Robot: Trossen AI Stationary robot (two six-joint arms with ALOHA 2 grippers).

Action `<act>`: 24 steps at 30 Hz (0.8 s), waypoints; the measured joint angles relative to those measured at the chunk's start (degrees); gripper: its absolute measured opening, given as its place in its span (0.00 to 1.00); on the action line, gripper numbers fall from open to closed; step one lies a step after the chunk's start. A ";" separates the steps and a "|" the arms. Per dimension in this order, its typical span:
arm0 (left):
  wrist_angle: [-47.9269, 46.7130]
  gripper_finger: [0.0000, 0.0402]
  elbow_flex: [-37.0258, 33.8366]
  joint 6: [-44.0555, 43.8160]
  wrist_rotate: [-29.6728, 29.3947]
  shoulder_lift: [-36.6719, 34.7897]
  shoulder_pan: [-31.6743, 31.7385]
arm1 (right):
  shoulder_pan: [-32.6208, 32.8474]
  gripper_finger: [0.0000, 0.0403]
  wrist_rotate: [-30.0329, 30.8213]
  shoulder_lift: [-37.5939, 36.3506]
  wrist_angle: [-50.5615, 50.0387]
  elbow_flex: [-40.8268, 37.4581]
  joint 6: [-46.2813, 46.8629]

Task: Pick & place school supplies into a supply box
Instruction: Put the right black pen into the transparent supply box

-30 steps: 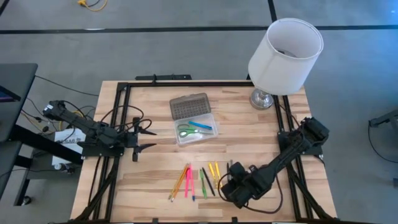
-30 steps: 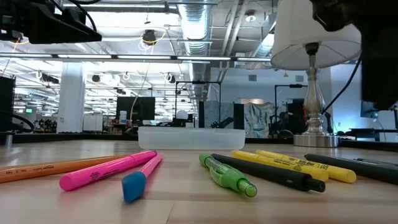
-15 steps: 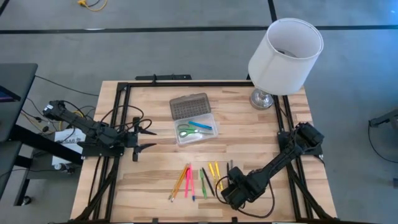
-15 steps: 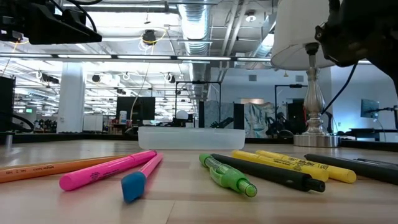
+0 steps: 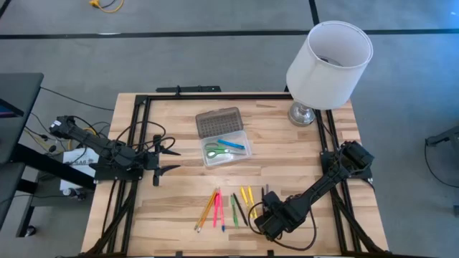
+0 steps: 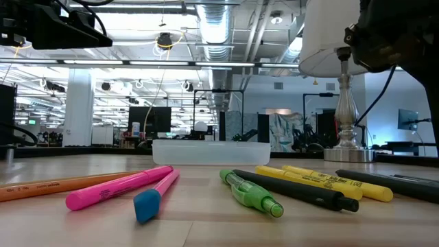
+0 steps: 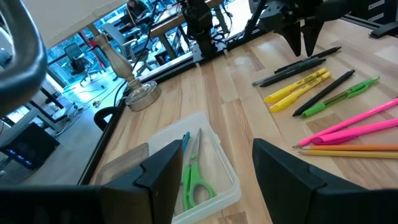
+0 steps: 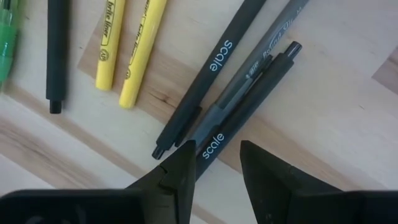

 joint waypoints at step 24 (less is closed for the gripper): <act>-1.25 0.47 0.02 -0.76 -0.05 0.00 0.00 | -0.55 0.29 -2.11 1.81 -3.97 -0.52 0.12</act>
